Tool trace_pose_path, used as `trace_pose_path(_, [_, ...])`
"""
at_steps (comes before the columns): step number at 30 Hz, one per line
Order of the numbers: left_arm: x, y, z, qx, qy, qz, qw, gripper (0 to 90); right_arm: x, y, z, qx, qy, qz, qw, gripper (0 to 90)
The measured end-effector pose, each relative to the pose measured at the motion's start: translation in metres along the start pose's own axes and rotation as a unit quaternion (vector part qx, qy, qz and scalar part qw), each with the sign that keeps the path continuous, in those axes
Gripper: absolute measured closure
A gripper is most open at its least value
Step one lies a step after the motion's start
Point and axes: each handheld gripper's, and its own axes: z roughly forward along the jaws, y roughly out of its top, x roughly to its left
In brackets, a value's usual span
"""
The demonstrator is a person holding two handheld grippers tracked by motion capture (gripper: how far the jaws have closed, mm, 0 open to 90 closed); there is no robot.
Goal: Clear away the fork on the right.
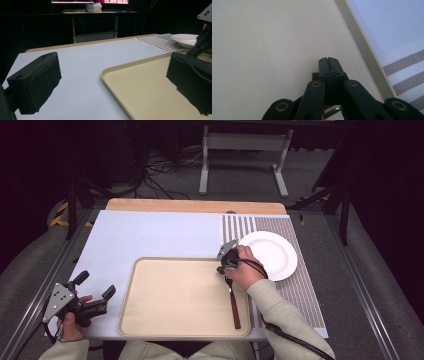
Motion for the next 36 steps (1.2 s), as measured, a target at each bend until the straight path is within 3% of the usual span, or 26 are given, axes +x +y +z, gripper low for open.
trace_pose_path(8, [-0.001,0.0,0.002,-0.001,-0.001,0.0,1.0,0.0,-0.004,-0.01,-0.004,0.003,-0.007,0.018,0.9998,90.0])
trace_pose_path(16, [-0.001,0.0,0.002,-0.001,-0.002,0.0,1.0,0.0,-0.004,-0.011,-0.01,-0.01,-0.003,0.02,0.9998,89.1])
trace_pose_path(21, [0.0,0.0,0.001,-0.001,-0.001,0.0,1.0,0.0,-0.001,-0.009,-0.024,-0.026,-0.008,0.026,0.9993,81.5])
trace_pose_path(27, [-0.001,0.0,0.002,-0.001,-0.002,0.002,1.0,0.0,0.006,-0.01,-0.047,-0.064,-0.022,0.031,0.9972,52.9])
trace_pose_path(31, [-0.001,0.0,0.002,-0.001,-0.001,0.001,1.0,0.0,0.01,-0.015,-0.064,-0.118,-0.029,0.043,0.9916,32.9])
trace_pose_path(36, [-0.001,0.0,0.002,0.0,0.0,-0.001,1.0,0.0,0.014,-0.023,-0.083,-0.176,-0.036,0.059,0.982,21.4])
